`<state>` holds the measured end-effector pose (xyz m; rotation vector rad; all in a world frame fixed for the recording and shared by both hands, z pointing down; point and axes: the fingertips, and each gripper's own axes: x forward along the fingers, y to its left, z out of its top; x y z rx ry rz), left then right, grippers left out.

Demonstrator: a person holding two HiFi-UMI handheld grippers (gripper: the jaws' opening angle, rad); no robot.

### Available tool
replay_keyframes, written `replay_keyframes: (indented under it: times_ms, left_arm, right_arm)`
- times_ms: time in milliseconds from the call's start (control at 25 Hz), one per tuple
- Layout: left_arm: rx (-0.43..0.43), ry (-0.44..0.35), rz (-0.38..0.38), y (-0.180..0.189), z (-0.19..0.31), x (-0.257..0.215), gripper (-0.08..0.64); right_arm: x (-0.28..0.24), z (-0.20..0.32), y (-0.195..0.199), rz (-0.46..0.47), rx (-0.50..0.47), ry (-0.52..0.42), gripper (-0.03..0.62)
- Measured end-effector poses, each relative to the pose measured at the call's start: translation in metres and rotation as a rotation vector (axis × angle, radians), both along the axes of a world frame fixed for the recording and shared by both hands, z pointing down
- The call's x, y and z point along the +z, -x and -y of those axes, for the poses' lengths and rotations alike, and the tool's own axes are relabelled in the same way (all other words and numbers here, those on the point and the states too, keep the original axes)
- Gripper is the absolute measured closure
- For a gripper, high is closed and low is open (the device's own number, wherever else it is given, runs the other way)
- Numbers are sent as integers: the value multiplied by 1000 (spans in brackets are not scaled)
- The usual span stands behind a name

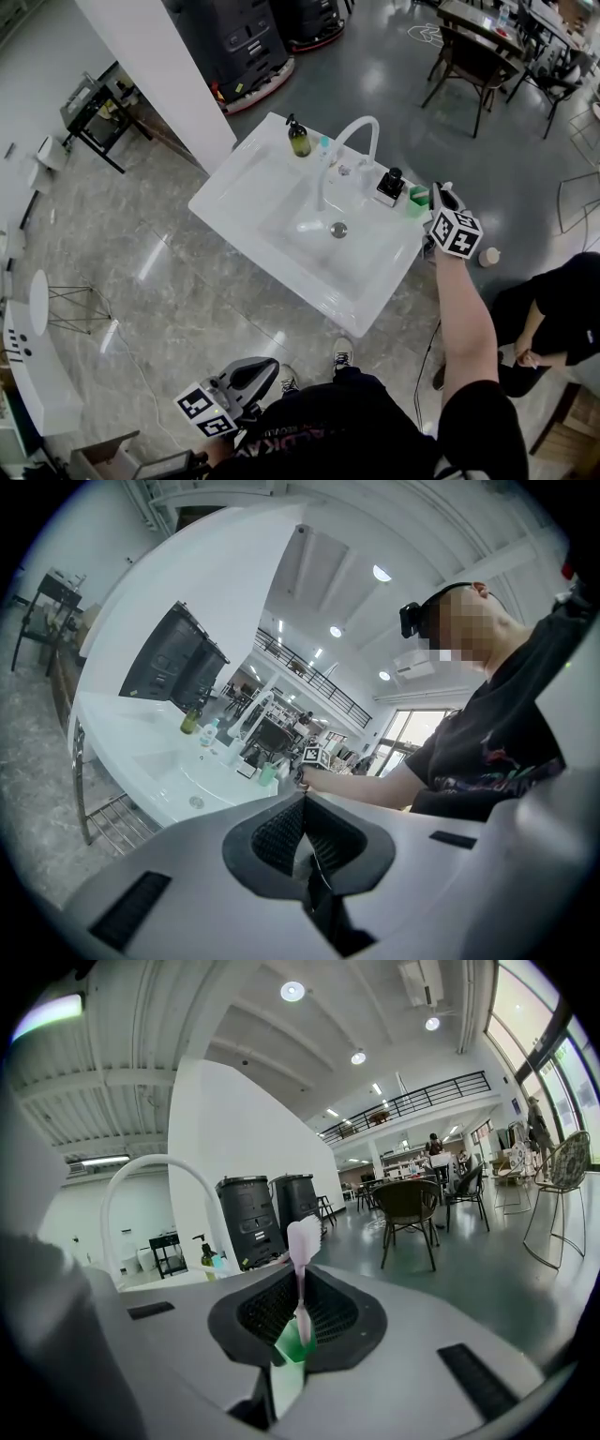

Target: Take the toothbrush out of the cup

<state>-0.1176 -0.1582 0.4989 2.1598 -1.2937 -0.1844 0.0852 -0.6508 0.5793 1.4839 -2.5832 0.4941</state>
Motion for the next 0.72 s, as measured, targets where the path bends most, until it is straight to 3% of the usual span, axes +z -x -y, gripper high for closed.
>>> replay_keyframes:
  times_ms: [440, 720]
  left_arm:
    - [68, -35, -19, 12, -9, -11, 552]
    - [164, -76, -33, 21, -14, -21, 552]
  right_arm:
    - [-45, -32, -12, -20, 25, -55, 566]
    - [-84, -82, -16, -4, 34, -95, 566]
